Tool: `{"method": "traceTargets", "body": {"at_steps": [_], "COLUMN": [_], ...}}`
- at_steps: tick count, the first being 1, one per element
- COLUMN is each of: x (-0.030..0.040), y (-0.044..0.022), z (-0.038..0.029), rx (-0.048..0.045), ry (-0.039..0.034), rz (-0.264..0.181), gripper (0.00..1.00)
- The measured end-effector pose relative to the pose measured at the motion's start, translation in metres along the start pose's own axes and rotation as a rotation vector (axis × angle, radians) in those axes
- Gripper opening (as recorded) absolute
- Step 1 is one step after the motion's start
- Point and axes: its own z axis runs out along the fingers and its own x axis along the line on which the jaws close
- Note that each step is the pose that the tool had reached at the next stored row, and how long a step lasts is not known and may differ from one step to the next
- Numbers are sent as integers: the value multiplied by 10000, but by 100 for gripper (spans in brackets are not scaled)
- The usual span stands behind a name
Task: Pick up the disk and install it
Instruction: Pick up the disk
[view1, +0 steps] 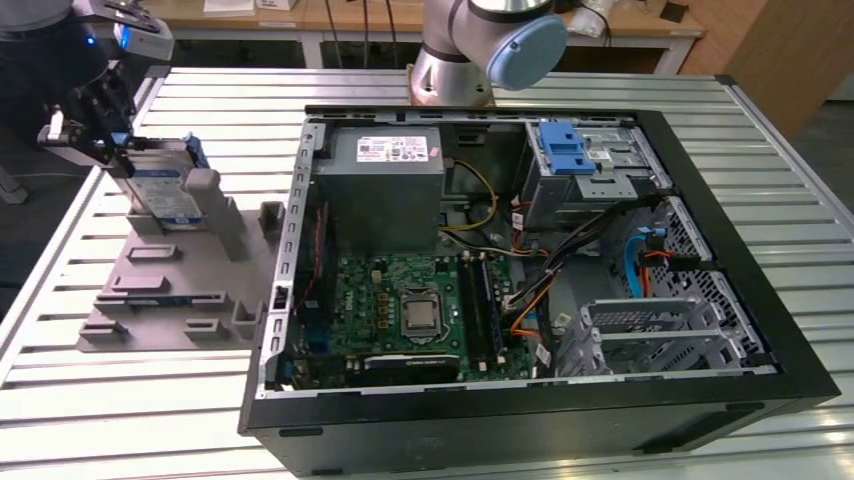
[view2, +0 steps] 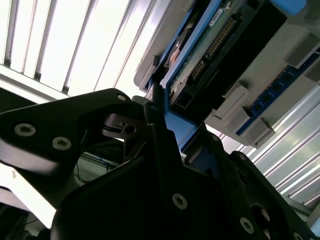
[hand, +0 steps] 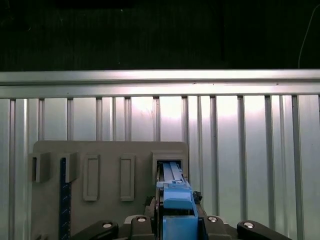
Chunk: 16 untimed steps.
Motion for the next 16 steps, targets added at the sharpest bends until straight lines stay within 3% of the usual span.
{"method": "traceTargets", "body": {"at_steps": [10,16], "x": [0,0], "y": [0,0], "z": [0,-2], "rx": [-1,-1], "ry": [0,1], "rz": [-27,-27], "gripper": [44,36]}}
